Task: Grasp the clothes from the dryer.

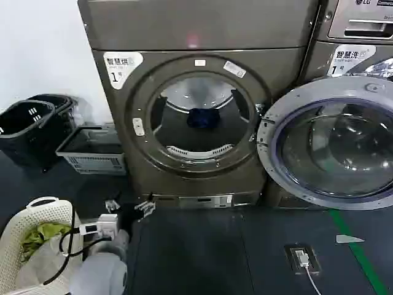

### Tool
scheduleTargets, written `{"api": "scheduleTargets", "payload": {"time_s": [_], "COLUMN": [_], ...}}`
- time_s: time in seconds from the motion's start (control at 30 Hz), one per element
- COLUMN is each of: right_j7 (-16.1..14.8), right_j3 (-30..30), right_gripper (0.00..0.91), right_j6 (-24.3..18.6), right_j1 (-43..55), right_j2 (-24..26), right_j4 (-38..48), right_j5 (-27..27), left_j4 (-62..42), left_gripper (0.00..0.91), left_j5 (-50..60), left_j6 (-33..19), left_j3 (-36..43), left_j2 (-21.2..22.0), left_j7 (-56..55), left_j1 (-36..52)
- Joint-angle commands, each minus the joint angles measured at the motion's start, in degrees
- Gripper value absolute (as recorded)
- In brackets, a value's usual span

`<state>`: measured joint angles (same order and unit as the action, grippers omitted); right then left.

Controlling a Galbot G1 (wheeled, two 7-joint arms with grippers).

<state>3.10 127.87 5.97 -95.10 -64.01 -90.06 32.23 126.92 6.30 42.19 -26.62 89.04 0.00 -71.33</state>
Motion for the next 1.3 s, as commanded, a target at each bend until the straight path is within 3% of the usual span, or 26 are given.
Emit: {"api": "scheduleTargets", "payload": {"time_s": [0.03,0.17,1.3], "right_j7": [1.16,-0.09,1.7], "right_j3": [-0.32,-0.73,-0.23], "right_gripper": [0.907,0.907,0.907], "right_j6": [-2.89,-2.95,-2.59], "right_j1": [0.17,0.05,0.13], "right_j2": [0.18,-0.44,0.06], "right_j4": [0.92,0.67,1.09], "right_j5": [-0.11,-1.73,0.1], "left_j4": [0.07,0.12,0.88], "left_gripper": [0.907,0.907,0.907], "left_j5": [0.1,0.1,0.01], "left_j6": [2.81,2.81,2.81], "left_j3": [0.02,0.12,0.56], "left_j2": [-0.02,-0.01,0.09], "left_j7": [0.1,0.14,0.33], "left_j1": [-0.1,-0.28,-0.7]}}
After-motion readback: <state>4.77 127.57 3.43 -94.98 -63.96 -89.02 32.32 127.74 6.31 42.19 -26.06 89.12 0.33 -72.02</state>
